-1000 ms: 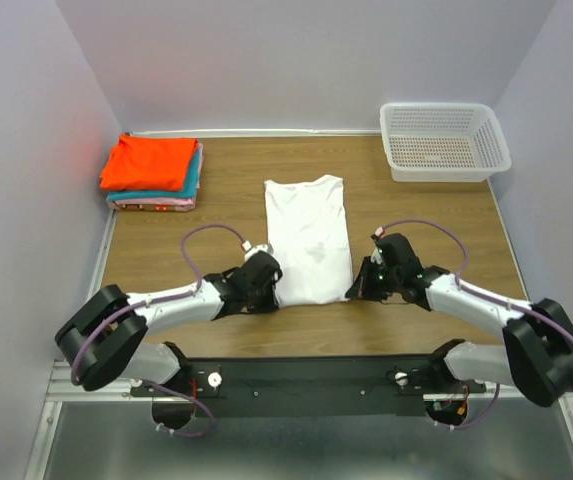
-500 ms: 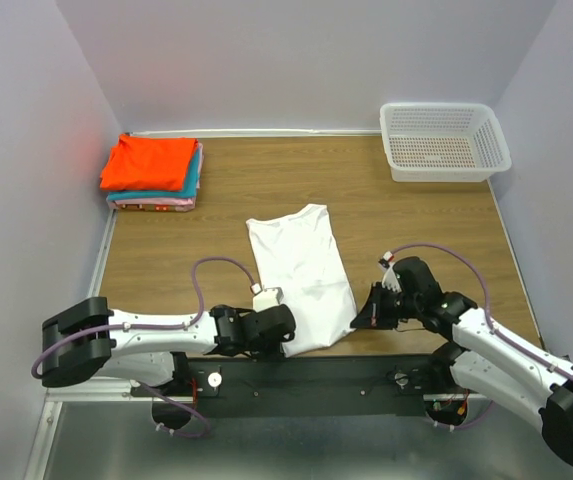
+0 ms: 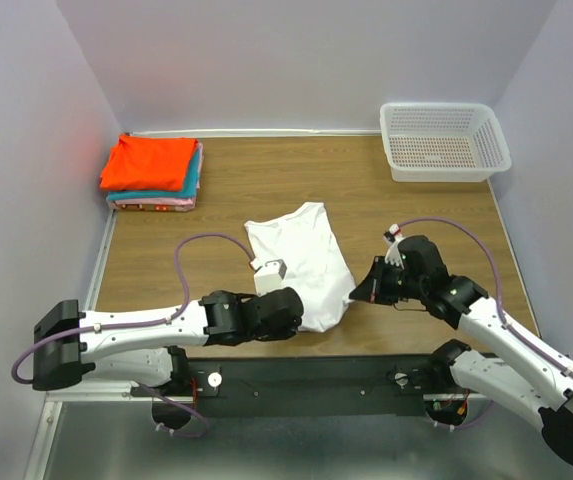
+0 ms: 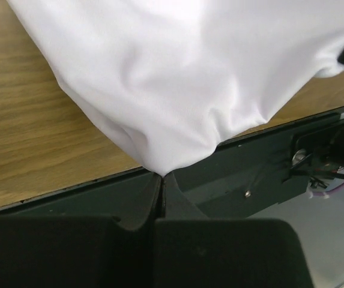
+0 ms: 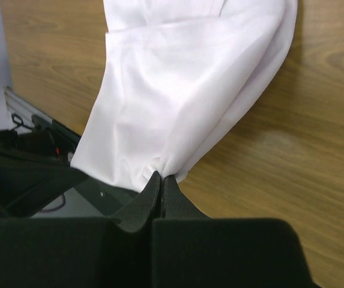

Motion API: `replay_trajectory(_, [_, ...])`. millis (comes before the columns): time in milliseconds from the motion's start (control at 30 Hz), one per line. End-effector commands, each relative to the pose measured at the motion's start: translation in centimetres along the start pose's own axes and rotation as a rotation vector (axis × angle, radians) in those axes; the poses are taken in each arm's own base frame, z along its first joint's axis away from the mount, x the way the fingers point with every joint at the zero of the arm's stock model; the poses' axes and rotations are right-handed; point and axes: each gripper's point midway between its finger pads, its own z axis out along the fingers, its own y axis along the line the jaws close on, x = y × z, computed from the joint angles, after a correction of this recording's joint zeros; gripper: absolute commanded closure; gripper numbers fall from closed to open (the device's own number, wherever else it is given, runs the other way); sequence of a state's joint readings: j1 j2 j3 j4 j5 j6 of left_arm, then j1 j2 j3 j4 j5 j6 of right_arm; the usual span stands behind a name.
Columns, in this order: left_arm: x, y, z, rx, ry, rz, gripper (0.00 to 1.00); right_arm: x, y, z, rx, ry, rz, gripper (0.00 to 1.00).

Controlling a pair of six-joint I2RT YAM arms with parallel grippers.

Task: Fold and stack the t-shirts
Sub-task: Fold the tshirt

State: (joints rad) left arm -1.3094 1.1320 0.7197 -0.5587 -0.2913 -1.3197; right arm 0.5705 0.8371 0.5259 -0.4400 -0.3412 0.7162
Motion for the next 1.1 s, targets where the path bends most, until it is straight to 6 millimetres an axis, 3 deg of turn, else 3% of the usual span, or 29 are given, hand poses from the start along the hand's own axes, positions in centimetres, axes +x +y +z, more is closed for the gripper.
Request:
replay_trajectory(0, [-3.9,0.3,-1.3,-0.05,-0.156,0.001,1.0,-3.5,0.2,-0.4,0.077,-0.122,-0.033,1.0])
replay_trajectory(167, [-7.7,0.4,-2.0,-0.03,-0.224,-0.011,1.0,-7.7,1.3,-1.5,0.125,-0.261,-0.04,1.0])
replay_trajectory(333, [-11.5,0.3,-2.9,-0.012,-0.304,-0.016,1.0,-10.6,2.8,-2.2,0.124,-0.344,-0.063,0.99])
replay_trajectory(367, [-13.6,0.2,-3.7,-0.004,-0.359,-0.013,1.0,-12.0,3.8,-2.0,0.118,-0.353,-0.094,0.99])
replay_trajectory(500, [-15.9,0.5,-4.2,-0.028,-0.398,-0.016,1.0,-13.6,4.6,-1.6,0.13,-0.366,-0.12,0.99])
replay_trajectory(667, [-19.0,0.9,-4.8,-0.066,-0.446,-0.017,1.0,-16.1,4.8,-0.2,0.186,-0.381,-0.145,0.99])
replay_trajectory(1067, [-24.2,3.4,-2.9,-0.126,-0.462,-0.024,1.0,-21.0,6.2,3.7,0.228,-0.366,-0.197,0.99])
